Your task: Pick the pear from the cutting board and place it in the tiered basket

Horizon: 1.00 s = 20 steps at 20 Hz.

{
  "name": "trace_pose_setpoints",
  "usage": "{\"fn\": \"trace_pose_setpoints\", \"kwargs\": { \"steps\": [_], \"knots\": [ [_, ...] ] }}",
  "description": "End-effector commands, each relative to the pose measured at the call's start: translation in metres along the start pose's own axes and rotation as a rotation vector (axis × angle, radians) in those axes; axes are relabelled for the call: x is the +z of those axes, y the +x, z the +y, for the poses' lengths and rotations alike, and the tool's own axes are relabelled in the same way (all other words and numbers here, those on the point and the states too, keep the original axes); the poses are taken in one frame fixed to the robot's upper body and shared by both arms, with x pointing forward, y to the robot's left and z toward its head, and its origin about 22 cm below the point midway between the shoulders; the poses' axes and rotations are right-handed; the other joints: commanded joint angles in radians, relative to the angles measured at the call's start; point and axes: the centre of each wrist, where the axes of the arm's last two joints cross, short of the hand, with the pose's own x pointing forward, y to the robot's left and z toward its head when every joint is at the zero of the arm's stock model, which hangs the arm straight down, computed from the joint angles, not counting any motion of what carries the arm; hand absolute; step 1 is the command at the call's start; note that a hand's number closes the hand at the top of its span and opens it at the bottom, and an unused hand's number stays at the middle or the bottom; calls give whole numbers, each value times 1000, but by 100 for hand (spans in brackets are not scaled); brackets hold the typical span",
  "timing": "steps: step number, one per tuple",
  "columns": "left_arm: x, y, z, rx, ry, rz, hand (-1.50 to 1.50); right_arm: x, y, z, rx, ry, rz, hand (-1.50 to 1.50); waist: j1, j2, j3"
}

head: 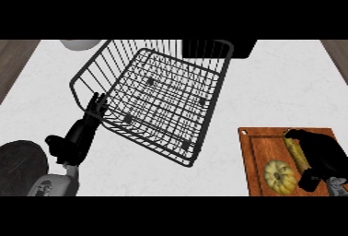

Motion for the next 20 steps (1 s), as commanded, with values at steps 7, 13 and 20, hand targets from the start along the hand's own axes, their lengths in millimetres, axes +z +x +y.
{"fn": "trace_pose_setpoints", "kwargs": {
  "steps": [7,13,20],
  "knots": [
    [-5,-4,-21,4,-61,16,0,-11,22,14,-31,-86,-94,150,-3,5,1],
    [1,-3,-23,22,-39,21,0,23,29,7,-146,-64,76,150,-22,0,0],
    [8,-9,-11,19,-38,36,0,100,35,-5,-285,-149,280,150,-34,-2,-1]
  ]
}}
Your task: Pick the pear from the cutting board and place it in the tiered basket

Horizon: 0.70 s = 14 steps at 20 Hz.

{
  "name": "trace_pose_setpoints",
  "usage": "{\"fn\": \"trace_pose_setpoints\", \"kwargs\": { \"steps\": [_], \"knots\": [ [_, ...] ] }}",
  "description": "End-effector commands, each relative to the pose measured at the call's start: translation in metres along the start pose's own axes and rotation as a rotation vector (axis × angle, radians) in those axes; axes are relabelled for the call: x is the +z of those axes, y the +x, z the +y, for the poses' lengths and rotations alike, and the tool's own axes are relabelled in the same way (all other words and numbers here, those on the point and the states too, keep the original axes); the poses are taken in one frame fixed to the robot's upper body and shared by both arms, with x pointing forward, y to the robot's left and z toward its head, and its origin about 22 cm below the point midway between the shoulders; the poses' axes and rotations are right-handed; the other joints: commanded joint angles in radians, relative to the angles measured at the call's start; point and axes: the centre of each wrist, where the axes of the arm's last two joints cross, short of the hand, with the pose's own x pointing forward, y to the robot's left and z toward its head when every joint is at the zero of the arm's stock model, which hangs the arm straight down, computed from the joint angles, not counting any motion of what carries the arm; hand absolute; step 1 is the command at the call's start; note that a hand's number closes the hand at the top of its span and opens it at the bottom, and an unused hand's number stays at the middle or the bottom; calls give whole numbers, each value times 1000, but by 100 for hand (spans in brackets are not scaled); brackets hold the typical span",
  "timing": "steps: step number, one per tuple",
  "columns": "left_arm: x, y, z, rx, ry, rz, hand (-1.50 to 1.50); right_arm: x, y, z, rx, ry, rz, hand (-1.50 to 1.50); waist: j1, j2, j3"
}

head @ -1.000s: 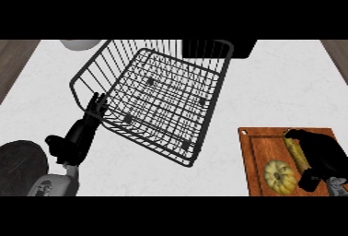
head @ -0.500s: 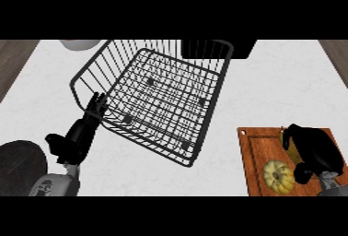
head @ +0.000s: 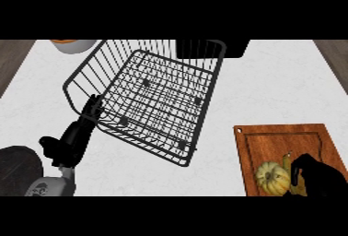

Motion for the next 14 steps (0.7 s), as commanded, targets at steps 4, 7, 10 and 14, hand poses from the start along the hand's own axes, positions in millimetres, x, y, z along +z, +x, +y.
{"fn": "trace_pose_setpoints", "kwargs": {
  "steps": [4,7,10,14],
  "knots": [
    [-3,0,-19,9,-36,12,0,49,20,-60,-366,-160,-56,150,0,5,3],
    [4,-4,-22,-3,-63,-4,0,73,41,-76,-547,-236,-147,150,6,4,3],
    [-6,-1,-30,-6,-78,-6,0,100,51,-114,-517,-304,-217,150,17,9,2],
    [1,-5,-22,6,-78,2,0,107,69,-141,-533,-316,-241,150,33,10,1]
  ]
}}
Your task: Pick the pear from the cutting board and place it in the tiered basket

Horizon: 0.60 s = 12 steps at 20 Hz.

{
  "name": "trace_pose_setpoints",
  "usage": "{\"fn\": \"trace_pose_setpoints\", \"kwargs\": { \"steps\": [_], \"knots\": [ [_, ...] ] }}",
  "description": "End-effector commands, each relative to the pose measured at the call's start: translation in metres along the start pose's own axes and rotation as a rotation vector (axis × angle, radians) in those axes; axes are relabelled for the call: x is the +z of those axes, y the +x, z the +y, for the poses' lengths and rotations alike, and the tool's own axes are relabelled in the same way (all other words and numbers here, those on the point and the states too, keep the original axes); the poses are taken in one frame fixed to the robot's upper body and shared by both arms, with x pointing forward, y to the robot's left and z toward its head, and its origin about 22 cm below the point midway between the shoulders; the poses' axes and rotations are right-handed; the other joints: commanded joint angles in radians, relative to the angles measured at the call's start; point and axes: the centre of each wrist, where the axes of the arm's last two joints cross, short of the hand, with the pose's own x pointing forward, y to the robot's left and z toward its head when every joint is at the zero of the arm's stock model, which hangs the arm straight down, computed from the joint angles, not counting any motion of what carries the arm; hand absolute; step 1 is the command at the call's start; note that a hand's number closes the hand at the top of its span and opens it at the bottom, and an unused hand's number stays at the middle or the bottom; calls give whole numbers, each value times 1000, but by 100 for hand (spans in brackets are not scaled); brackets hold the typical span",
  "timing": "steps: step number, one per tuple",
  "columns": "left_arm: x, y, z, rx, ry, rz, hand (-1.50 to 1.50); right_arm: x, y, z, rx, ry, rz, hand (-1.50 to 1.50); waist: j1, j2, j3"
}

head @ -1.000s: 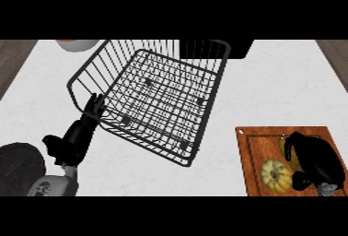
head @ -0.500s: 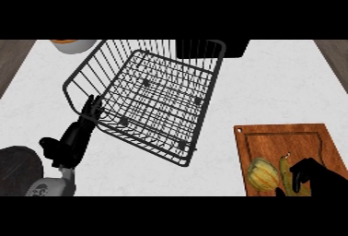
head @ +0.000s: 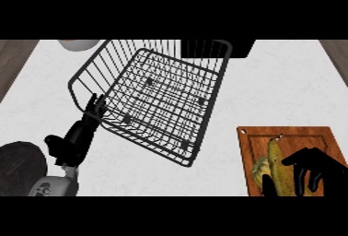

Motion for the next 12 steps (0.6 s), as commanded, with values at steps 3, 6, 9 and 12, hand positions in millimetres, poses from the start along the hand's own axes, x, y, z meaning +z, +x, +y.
{"fn": "trace_pose_setpoints", "kwargs": {
  "steps": [3,6,9,12],
  "knots": [
    [-7,-3,-27,6,-88,-7,0,1,65,-34,-86,-74,-66,150,18,6,-3],
    [-3,-7,5,10,-79,19,0,-2,96,-38,-133,-85,-68,150,16,3,-3],
    [-3,-3,-17,0,-85,1,0,-27,139,-34,-126,-63,-53,150,24,2,-2],
    [-12,6,-30,14,-97,-3,0,-51,167,-32,-125,-49,-41,150,25,3,-1]
  ]
}}
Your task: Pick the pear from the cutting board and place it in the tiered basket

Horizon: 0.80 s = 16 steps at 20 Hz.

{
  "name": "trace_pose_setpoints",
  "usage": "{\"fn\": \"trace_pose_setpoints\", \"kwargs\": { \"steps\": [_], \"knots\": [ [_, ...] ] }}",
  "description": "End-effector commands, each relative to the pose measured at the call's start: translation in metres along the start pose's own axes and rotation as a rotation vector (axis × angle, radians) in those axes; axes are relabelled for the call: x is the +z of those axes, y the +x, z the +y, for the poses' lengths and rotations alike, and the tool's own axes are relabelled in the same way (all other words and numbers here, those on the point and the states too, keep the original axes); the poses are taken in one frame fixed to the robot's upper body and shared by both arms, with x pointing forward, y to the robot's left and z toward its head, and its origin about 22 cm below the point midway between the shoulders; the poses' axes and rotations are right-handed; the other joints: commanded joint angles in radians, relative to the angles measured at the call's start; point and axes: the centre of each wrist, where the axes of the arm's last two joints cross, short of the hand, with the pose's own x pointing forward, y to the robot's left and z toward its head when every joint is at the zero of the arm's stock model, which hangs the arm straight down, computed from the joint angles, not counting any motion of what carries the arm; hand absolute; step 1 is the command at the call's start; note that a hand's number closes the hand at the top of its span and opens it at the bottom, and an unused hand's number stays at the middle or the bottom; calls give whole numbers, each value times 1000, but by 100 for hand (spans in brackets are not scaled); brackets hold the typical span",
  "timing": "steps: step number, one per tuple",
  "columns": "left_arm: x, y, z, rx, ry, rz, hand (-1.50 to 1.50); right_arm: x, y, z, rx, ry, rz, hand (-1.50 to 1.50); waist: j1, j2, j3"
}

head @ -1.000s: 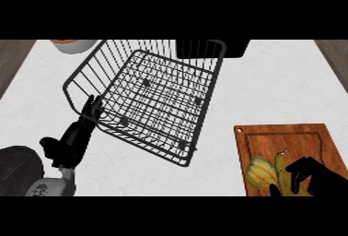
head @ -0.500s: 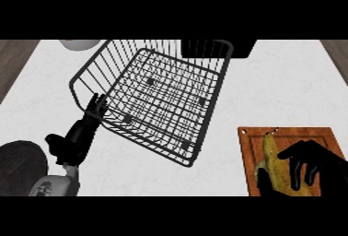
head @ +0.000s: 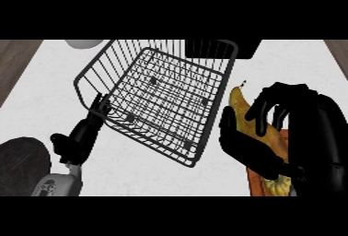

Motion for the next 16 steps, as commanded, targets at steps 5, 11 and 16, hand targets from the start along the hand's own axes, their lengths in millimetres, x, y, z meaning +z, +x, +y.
{"fn": "trace_pose_setpoints", "kwargs": {
  "steps": [5,11,16],
  "knots": [
    [-9,0,-14,-11,-52,-5,0,-53,84,11,7,52,106,150,1,2,0],
    [-8,1,-25,11,-71,-8,0,-108,99,44,22,146,134,150,11,7,1],
    [-9,-9,-35,8,-75,-11,0,-126,101,83,20,165,126,150,10,10,1]
  ]
}}
